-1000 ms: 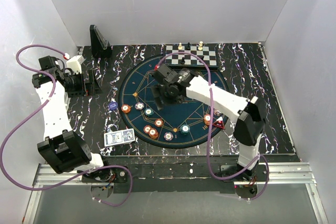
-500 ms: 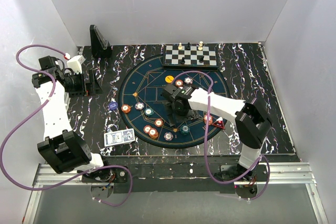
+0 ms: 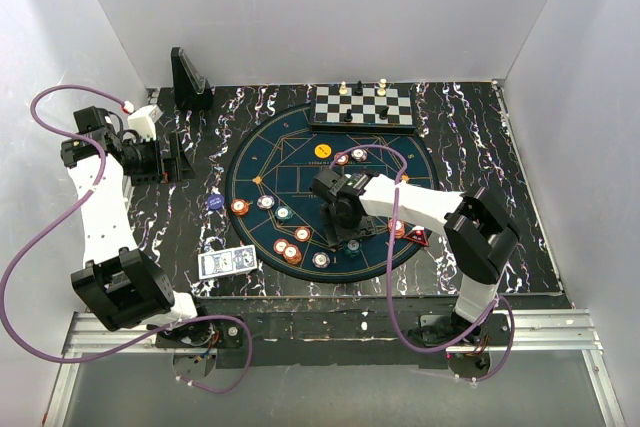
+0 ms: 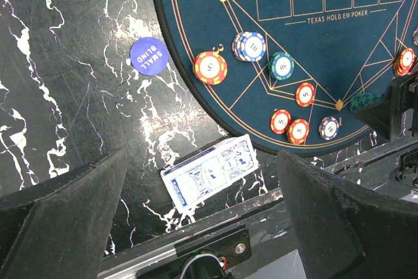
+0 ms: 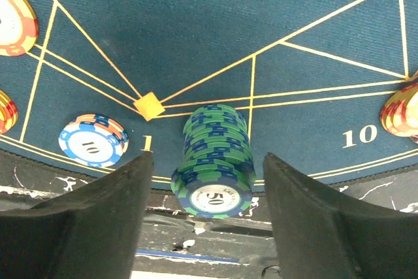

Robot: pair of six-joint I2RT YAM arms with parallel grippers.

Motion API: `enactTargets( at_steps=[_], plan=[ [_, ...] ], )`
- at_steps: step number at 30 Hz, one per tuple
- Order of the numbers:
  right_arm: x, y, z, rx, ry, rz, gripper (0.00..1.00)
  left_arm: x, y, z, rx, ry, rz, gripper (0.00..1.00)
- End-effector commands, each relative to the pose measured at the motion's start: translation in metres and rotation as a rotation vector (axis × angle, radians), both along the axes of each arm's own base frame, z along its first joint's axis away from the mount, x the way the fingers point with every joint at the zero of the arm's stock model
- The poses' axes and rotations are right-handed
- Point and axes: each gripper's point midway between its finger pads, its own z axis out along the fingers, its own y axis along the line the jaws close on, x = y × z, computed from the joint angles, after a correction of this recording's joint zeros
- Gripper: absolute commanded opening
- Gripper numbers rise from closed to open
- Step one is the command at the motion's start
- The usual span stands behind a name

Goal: Distribute texas hold em gaming equipment

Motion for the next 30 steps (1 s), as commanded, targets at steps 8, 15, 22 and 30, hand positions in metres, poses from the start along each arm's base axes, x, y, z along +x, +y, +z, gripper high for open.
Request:
enactTargets(
  at_steps=[8,15,22,30],
  plan=[
    [-0.001,0.003,0.002,0.043,-0.015,-0.023,0.59,0.003,0.003,0.012,0.030,-0.053,-0.002,1.00],
    [0.001,0.000,0.006,0.041,-0.033,-0.029,0.47,0.003,0.004,0.011,0.031,-0.050,-0.003,1.00],
    [0.005,-0.005,0.026,0.033,-0.068,-0.024,0.40,0.002,0.005,0.007,0.036,-0.045,-0.001,1.00],
    [0.027,-0.018,0.054,0.042,-0.129,-0.050,0.22,0.004,0.004,0.009,0.029,-0.044,-0.003,1.00]
  ],
)
